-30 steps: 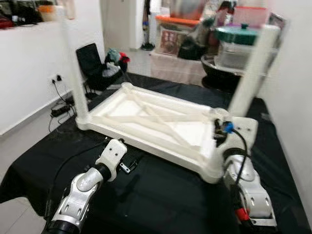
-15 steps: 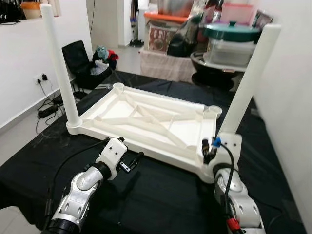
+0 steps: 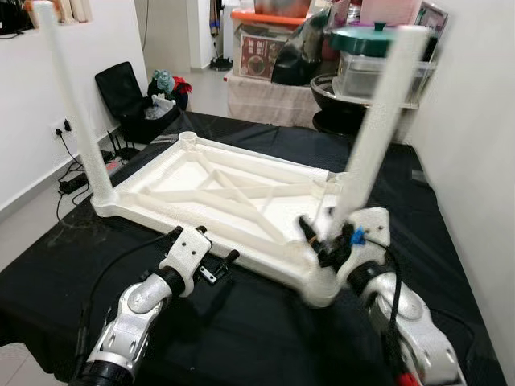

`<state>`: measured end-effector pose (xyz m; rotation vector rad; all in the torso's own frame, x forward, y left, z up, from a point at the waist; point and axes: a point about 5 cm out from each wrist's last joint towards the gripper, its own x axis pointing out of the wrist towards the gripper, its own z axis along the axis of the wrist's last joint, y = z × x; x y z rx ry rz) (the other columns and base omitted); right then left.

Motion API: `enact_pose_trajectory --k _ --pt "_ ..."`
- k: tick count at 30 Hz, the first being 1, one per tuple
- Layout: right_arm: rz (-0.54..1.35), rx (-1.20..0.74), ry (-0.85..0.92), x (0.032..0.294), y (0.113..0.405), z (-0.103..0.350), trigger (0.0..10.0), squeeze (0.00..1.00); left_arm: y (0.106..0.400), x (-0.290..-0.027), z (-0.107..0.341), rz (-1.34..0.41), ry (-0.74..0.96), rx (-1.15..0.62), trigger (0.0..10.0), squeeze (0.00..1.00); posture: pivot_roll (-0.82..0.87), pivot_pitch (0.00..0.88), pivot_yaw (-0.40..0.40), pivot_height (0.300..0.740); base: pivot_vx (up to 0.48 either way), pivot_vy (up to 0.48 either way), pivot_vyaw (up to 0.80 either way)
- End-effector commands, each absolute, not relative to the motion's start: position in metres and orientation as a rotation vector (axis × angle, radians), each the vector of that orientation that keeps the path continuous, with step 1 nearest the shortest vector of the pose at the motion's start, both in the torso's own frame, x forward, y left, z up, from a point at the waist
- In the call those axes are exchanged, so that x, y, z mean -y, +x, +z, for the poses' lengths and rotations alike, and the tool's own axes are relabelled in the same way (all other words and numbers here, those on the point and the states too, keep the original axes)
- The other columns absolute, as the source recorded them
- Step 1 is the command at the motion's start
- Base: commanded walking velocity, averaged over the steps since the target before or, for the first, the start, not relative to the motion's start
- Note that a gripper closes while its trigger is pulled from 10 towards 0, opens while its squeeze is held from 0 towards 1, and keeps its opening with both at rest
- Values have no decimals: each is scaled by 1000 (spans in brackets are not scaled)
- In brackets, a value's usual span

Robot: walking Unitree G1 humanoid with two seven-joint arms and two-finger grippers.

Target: Building children table

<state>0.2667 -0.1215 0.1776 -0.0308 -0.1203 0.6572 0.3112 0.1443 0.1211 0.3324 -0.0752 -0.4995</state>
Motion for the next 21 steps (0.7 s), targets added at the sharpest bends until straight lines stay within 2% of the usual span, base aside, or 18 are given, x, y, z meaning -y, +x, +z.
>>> enact_pose_trajectory --k 1,2,3,4,5,6,7,8,13,14,18,19,20,21 --pt "773 156 -39 110 259 181 9843 0 310 -144 118 -507 334 62 10000 0 46 0 -89 740 0 0 0" --pt "795 156 -42 108 257 181 8157 0 310 -144 118 -506 333 62 10000 0 46 0 -89 740 0 0 0" --pt "795 156 -42 108 257 181 8157 0 310 -144 118 -506 333 62 10000 0 46 0 -89 740 0 0 0" --pt "801 160 -46 107 257 180 4510 0 309 -144 118 -506 333 61 10000 0 47 0 -87 740 0 0 0" --pt "801 160 -46 107 257 180 4510 0 309 -144 118 -506 333 61 10000 0 47 0 -87 740 0 0 0" --pt "799 161 -51 107 258 180 1647 0 309 -144 118 -506 334 60 10000 0 47 0 -87 740 0 0 0" --pt "799 161 -51 107 258 180 1647 0 309 -144 118 -506 334 60 10000 0 47 0 -87 740 0 0 0" --pt "778 162 -49 108 260 178 0 0 308 -145 118 -506 335 60 10000 0 47 0 -87 740 0 0 0" --pt "666 128 -43 118 271 172 0 0 309 -145 119 -505 337 62 10000 0 49 0 -84 740 0 0 0" --pt "601 113 -52 127 276 171 0 0 310 -145 119 -508 338 62 10000 0 42 0 -81 740 0 0 0" --pt "554 112 -62 133 279 171 0 0 310 -144 119 -510 337 62 10000 0 41 0 -80 740 0 0 0" --pt "460 83 -97 141 285 168 0 0 310 -144 119 -511 337 63 10000 0 40 0 -80 740 0 0 0" --pt "149 -12 -163 168 300 158 0 0 310 -143 119 -510 337 63 10000 0 41 0 -84 740 0 0 0" --pt "149 -12 -163 168 300 158 0 0 310 -143 119 -510 337 63 10000 0 41 0 -84 740 0 0 0"
